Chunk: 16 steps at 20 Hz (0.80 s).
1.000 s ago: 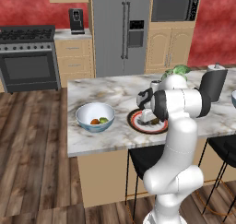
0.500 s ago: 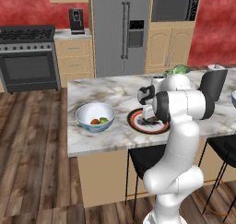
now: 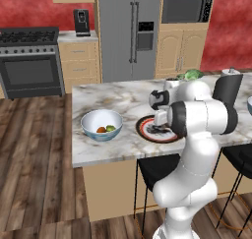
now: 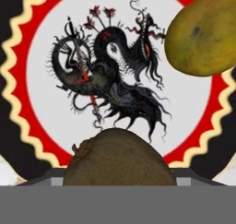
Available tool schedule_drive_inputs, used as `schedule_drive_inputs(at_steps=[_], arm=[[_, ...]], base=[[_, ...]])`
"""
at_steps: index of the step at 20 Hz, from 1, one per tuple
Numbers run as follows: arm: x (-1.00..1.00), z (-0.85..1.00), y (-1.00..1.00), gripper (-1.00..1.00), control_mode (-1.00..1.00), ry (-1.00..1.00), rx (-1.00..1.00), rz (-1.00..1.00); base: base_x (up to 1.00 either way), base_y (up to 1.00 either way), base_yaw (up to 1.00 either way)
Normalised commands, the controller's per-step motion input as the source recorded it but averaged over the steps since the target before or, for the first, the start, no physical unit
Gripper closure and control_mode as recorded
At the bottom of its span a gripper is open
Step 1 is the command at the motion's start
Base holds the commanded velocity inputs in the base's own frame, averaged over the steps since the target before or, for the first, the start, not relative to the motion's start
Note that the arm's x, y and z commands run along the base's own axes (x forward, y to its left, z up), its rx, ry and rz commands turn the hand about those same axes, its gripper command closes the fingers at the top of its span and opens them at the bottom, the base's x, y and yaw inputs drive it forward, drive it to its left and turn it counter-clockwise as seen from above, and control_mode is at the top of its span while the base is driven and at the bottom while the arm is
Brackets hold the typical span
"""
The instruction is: Take the fruits from the plate on the dining counter and place two fruits in each bowl.
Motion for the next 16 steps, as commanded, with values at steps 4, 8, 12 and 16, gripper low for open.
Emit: schedule_drive_inputs(at_steps=[4,8,12,16], arm=[[0.0,0.0,0.0,1.0,1.0,-0.01,0.0,0.0],[0.0,0.0,0.0,1.0,1.0,0.0,0.0,0.0],[0.0,0.0,0.0,1.0,1.0,0.0,0.0,0.0],[0.0,0.0,0.0,1.0,1.0,0.0,0.0,0.0]], base=[[0.0,0.0,0.0],[0.0,-0.04,0.0],[0.0,-0.51,0.0],[0.0,-0.77,0.0]])
